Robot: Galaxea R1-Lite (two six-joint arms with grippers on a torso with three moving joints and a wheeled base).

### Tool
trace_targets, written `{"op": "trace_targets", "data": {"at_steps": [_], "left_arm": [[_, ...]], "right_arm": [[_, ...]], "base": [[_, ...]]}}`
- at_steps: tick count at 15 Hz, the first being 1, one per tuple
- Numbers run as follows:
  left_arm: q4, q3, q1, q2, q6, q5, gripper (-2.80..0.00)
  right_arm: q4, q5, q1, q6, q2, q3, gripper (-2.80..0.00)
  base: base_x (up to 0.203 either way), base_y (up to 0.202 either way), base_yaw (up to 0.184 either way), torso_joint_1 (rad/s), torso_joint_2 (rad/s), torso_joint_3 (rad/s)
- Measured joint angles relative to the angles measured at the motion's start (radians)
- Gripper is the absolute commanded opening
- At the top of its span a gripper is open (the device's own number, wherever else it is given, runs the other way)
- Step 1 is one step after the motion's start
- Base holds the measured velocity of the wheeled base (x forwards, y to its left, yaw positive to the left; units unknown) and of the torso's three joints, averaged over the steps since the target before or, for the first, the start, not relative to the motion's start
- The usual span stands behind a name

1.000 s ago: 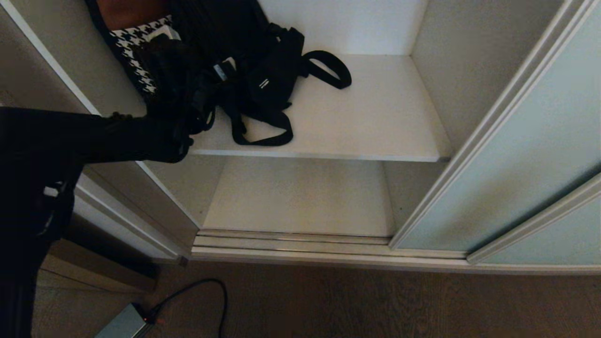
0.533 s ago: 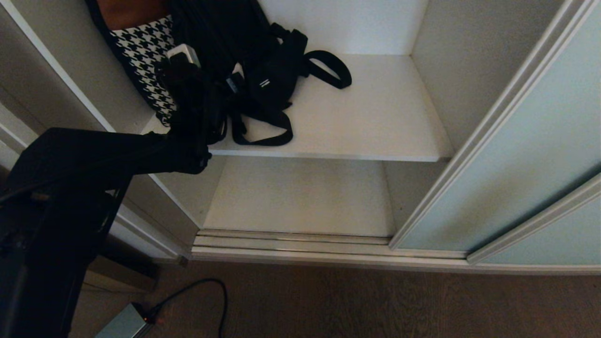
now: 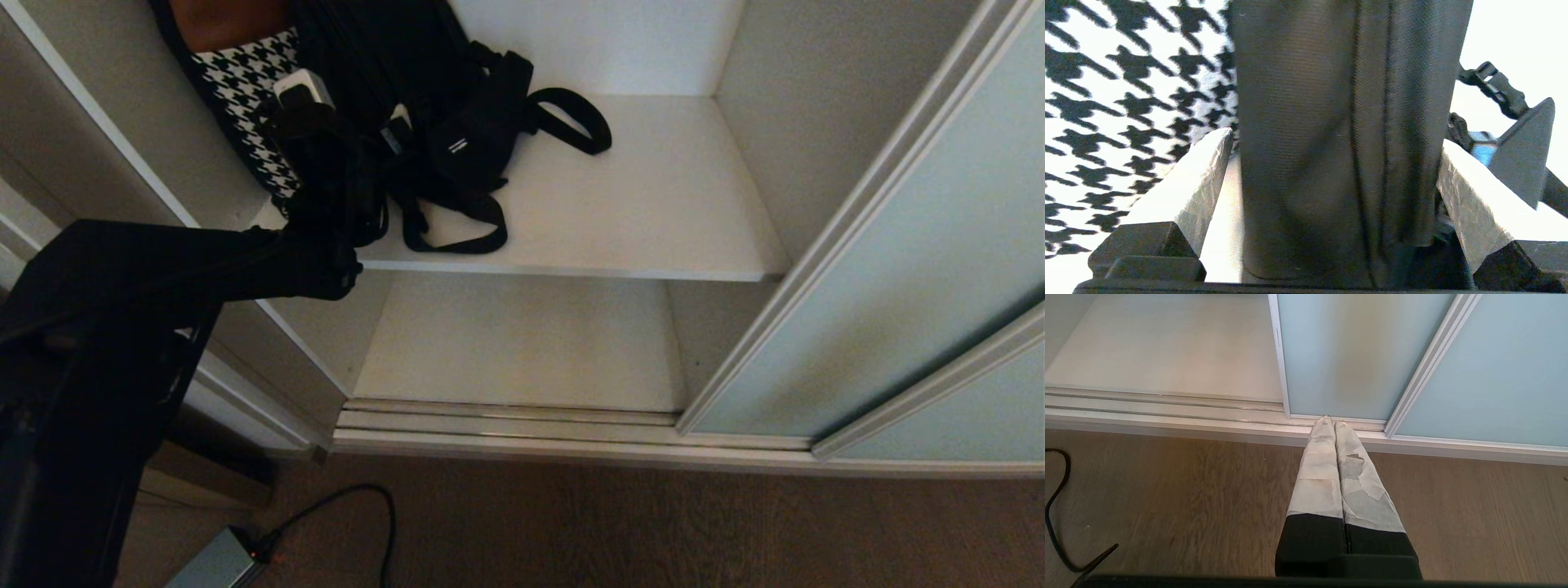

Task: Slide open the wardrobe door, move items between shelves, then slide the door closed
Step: Place the bag on the lower shelf

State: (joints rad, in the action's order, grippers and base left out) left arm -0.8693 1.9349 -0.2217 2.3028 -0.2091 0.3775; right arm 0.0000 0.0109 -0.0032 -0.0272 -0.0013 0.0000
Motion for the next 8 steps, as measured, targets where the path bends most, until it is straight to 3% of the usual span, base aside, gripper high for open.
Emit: {"op": "trace_targets", "data": {"at_steps": [4,8], "left_arm": [[-0.058,-0.001,-0.007,0.01,0.001,0.009,0.0],[0.005,-0.004,-0.008,0.009,0.028,-0.025,0.0]], "right_arm": [[0.0,0.0,0.0,0.0,0.0,0.0,-2.8],[0.0,-0.001,0.0,0.0,0.0,0.0,-2.8]], "base": [[0.0,0.0,0.0,0.0,0.0,0.0],[0.0,0.0,0.0,0.0,0.0,0.0]]}}
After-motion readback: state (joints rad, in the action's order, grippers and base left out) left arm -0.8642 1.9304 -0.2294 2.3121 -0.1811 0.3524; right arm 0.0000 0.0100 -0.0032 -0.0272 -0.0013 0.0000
